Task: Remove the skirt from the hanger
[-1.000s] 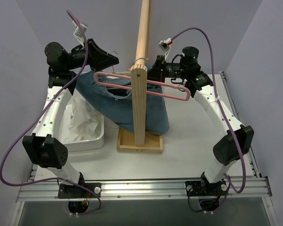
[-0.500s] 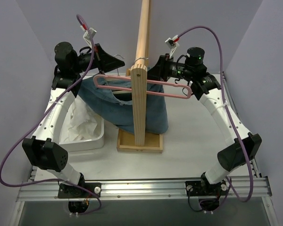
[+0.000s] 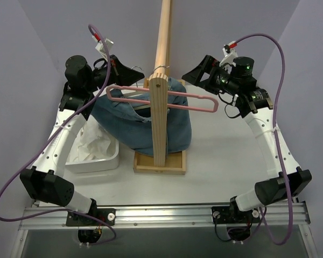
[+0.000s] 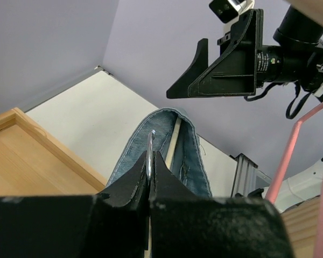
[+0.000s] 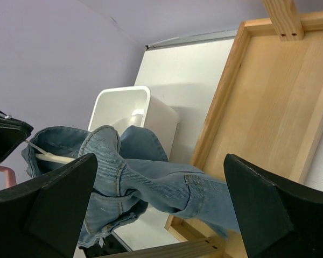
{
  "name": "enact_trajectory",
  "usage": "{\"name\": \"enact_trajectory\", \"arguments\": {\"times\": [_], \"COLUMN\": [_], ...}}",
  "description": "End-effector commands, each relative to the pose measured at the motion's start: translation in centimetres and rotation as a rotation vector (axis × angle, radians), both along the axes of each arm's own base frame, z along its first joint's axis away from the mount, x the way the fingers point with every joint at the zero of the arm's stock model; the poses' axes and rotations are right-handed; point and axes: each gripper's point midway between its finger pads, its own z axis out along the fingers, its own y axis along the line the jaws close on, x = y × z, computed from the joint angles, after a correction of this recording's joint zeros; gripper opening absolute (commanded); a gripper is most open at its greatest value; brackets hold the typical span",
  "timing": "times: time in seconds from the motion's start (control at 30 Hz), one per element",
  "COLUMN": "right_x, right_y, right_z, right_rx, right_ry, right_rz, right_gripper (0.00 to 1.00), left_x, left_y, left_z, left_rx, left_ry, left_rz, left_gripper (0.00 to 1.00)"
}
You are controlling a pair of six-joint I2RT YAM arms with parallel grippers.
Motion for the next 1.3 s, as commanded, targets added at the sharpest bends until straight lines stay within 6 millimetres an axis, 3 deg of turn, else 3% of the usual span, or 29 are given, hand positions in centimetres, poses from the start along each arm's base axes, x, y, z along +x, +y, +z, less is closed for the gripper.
{"name": "enact_trajectory", "arguments": {"times": [0.0,0.17,0.37,0.63,1.1,1.27], "right_x": [0.2,0.8,1.1,1.2,1.6,1.7], "right_y": [0.5,0.3,1.0,3.5,2.9,2.8], "right_z": [0.7,2.1,1.7,-2.0,-6.4,-7.2], "right_rx": [0.006,-0.01,-0.047,-0.212,-0.304,-0.313], "right_ry": [0.021,-0.003,0.014,0.089,0.169,0.184], "right_rz": [0.008,-0.01,0.009,0.023,-0.015,-0.021], "right_gripper": [1.0,1.0,0.89,0.88,0.78,0.66], "left_x": [-0.5,0.3,1.5,1.9,1.4,1.2], "left_y": [0.4,-0.5,-1.3,-1.8,-2.4,-2.4], "left_z": [2.9,2.0,1.0,-0.1,-0.4,-0.2], "left_rx": [-0.011,0.039,0.088,0.123,0.136,0.137], "left_ry": [-0.144,-0.176,-0.161,-0.147,-0.147,-0.149], "left_rz": [0.044,0.051,0.081,0.095,0.081,0.075], "left_gripper": [0.02,0.02,0.02,0.02,0.02,0.02]}}
